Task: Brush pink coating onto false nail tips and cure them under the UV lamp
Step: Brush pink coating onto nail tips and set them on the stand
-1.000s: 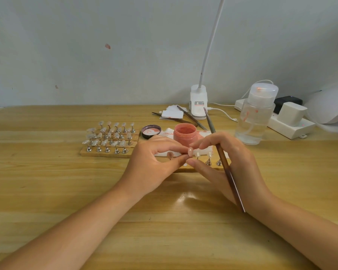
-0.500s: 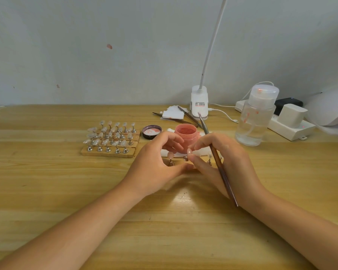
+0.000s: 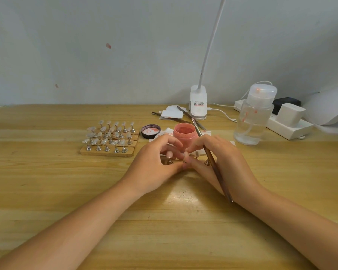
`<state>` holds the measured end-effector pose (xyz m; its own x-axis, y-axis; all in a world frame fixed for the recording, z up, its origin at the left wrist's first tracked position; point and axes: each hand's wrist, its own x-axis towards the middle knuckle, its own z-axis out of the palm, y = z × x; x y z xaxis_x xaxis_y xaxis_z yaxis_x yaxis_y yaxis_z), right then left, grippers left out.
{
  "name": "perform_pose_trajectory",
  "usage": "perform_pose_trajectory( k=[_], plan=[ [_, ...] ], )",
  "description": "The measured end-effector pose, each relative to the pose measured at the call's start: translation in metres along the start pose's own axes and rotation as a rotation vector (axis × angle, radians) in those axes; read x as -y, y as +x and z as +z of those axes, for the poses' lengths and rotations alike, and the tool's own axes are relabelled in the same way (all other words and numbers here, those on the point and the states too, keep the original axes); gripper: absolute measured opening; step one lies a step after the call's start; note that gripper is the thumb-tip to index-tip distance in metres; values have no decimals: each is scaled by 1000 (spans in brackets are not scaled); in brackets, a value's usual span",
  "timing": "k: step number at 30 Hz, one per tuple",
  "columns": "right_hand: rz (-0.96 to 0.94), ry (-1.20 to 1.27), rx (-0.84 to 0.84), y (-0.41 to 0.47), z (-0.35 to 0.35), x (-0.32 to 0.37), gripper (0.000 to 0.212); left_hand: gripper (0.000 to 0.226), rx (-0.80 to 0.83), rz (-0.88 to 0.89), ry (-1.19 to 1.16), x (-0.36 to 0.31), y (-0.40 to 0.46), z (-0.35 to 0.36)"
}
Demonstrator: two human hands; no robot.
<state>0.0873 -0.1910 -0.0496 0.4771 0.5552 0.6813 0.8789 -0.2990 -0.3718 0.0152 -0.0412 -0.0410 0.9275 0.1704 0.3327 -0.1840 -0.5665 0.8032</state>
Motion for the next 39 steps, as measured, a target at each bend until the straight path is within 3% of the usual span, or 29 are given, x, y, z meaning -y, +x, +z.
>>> perform_pose_trajectory(
  k=[15, 22, 28, 34, 39],
  plan=[
    [125, 143, 61, -6, -15, -7, 20, 34, 47, -8, -26, 2, 2, -2],
    [107, 148, 34, -4, -12, -7, 20, 36, 44, -7, -38, 3, 2, -1],
    [-50, 76, -8, -6, -14, -1, 21, 36, 13, -3, -4, 3, 2, -1],
    [-39, 174, -85, -6, -15, 7, 20, 34, -104, 145, 11, -4, -4, -3],
    [-49, 242, -100, -6, -15, 13, 23, 17, -63, 263, 67, -9, -6, -2]
  ],
)
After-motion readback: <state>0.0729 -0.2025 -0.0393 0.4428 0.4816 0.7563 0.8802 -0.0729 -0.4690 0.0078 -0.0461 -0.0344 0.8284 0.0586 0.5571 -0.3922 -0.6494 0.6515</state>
